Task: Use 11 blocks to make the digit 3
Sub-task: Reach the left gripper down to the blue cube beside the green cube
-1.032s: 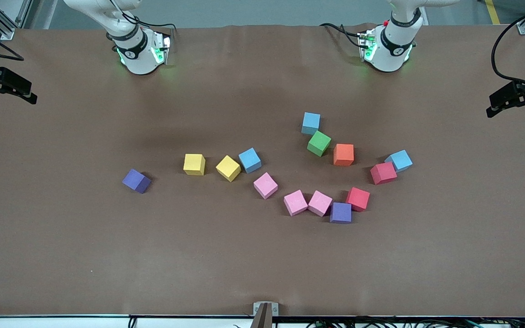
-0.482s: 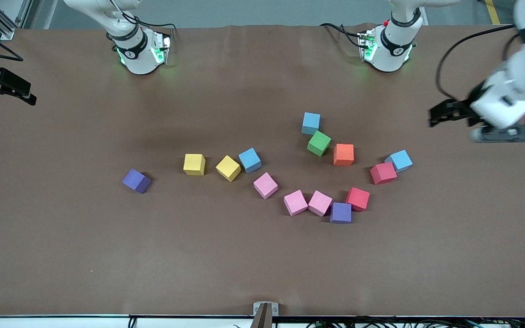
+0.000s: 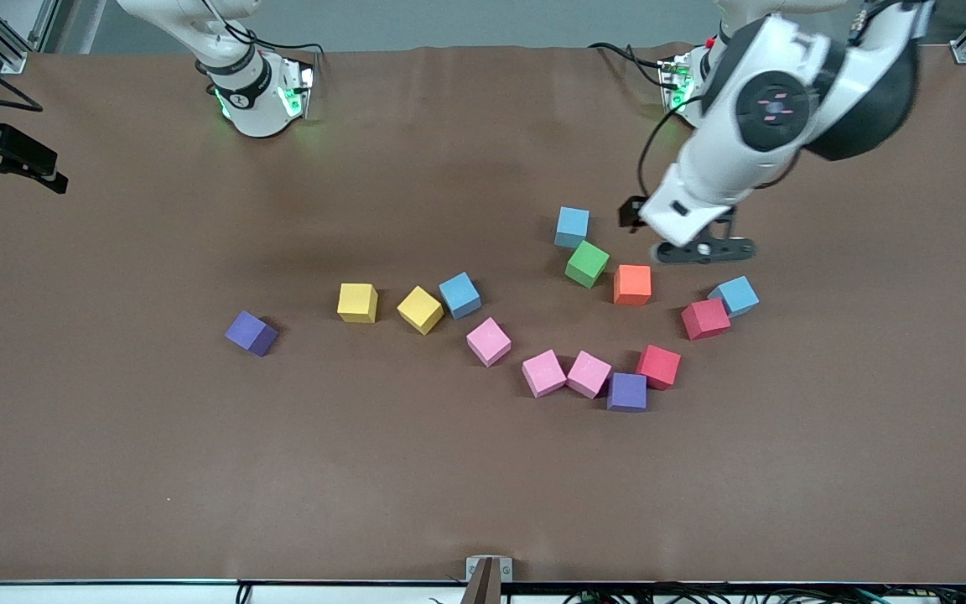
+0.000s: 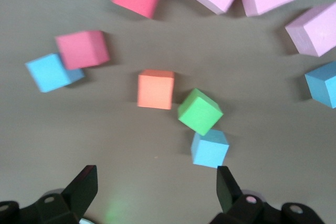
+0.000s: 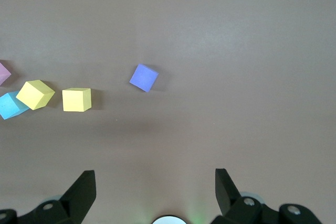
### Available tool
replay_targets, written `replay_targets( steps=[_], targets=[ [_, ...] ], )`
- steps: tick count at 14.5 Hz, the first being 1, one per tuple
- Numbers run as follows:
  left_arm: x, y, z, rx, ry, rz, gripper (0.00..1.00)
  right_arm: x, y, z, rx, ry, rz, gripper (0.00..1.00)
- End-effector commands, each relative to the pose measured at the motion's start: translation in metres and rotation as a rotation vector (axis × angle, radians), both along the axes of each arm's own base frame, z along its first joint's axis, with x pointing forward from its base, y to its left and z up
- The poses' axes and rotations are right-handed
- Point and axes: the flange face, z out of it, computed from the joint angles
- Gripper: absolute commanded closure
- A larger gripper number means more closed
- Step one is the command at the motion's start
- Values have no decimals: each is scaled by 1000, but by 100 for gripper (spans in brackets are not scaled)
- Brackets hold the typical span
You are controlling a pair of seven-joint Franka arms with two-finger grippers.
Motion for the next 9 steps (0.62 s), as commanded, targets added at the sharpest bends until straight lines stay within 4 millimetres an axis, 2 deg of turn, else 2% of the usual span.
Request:
replay_targets(
  steps=[1, 4, 6, 9],
  targets=[
    [-44, -23, -43, 2, -40, -24, 0, -10, -2, 3, 19, -3, -8, 0],
    [-101, -55, -95, -1, -70, -77, 0, -12, -1, 2, 21, 6, -7, 0],
    [-122, -59, -122, -28, -101, -99, 0, -12, -1, 2, 26, 7, -5, 0],
    [-141, -56, -154, -35, -95, -121, 0, -12, -1, 3, 26, 6, 0, 0]
  ],
)
